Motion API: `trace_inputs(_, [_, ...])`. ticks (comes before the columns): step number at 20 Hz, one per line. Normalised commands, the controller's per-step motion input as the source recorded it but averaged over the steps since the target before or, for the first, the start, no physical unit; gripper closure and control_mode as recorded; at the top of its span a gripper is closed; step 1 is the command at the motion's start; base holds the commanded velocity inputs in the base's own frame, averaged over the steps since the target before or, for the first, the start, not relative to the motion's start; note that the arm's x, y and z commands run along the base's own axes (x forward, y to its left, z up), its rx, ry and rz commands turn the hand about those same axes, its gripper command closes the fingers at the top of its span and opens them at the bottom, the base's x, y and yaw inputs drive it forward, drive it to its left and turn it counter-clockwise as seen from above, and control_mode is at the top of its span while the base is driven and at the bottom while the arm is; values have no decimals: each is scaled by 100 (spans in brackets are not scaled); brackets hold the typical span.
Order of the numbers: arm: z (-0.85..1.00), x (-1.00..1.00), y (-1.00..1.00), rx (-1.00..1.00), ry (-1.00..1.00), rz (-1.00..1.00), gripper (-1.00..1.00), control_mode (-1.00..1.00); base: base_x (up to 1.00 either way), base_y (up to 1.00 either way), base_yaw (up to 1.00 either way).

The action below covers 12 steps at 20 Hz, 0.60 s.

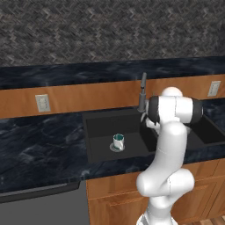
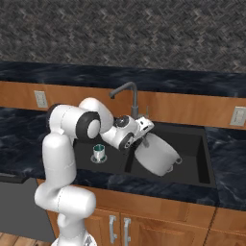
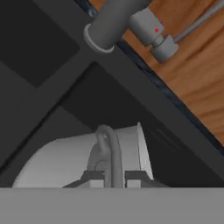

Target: Place the mug in the left basin and the pot in the right basin of the sink.

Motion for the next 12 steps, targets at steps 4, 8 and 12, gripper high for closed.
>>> trace_inputs(4, [-63,-2,8,32,0,0,100,-100,0,0,0])
trace_inputs(8, [-77,-17,5,24,2,0,100,-100,0,0,0])
trace_inputs(12, [-95,-26,-12,24,4,0,100,-100,0,0,0])
